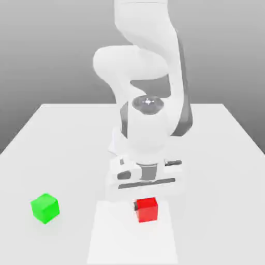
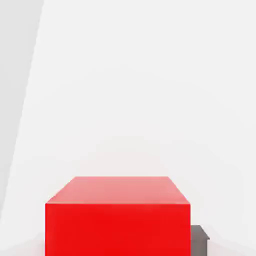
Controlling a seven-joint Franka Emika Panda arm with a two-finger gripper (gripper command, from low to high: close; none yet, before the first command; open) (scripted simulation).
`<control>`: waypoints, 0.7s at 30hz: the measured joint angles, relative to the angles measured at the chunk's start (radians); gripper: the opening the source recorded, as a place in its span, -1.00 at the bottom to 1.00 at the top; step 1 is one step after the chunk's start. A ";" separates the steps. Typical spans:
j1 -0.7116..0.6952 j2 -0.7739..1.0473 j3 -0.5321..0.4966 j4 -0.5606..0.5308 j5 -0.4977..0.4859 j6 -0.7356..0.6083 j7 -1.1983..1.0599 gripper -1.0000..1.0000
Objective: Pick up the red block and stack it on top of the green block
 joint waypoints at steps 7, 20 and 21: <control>-0.007 -0.218 -0.004 -0.028 0.011 -0.190 -0.036 -1.00; -0.130 -0.233 -0.124 0.029 0.004 -0.260 -0.596 -1.00; -0.140 -0.233 -0.133 0.034 0.004 -0.265 -0.641 -1.00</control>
